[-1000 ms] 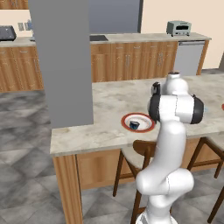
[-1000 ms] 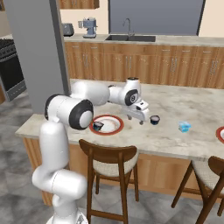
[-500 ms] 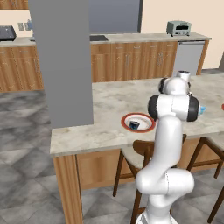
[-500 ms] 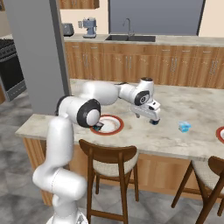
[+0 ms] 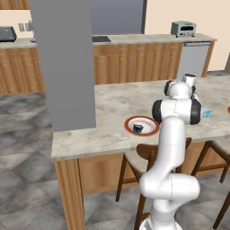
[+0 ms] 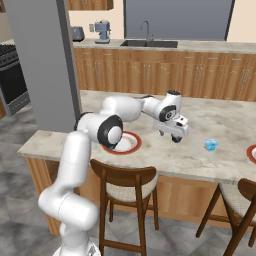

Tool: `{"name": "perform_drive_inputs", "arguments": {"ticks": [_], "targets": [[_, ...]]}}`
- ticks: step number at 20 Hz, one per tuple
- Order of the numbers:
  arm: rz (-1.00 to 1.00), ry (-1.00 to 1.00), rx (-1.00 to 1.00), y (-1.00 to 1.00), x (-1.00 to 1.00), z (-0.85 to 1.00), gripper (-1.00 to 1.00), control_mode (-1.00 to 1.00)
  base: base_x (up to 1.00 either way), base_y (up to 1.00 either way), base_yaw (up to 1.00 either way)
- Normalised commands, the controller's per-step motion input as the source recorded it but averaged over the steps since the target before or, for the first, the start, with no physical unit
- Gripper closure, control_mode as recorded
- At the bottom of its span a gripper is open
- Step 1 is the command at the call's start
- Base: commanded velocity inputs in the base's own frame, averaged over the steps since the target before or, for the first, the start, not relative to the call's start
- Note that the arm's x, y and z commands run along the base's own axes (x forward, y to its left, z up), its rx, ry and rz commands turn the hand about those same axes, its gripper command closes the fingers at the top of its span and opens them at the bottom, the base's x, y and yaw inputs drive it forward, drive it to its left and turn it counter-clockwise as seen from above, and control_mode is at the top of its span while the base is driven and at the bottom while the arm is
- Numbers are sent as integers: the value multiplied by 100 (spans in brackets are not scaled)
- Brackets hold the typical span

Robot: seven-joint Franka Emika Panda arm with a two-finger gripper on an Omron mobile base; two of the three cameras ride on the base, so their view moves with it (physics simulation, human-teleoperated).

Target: Place two yogurt containers on each plate.

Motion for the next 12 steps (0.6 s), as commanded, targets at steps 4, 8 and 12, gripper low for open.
{"name": "perform_drive_inputs", "arguments": {"ticks": [4,8,12], "targets": [[10,0,0,-8,29,-20,-100,-100,0,0,0],[3,0,0,-19,18,-13,-100,-100,0,0,0],[0,-1,0,-21,4,-10,-100,-100,0,0,0]]}}
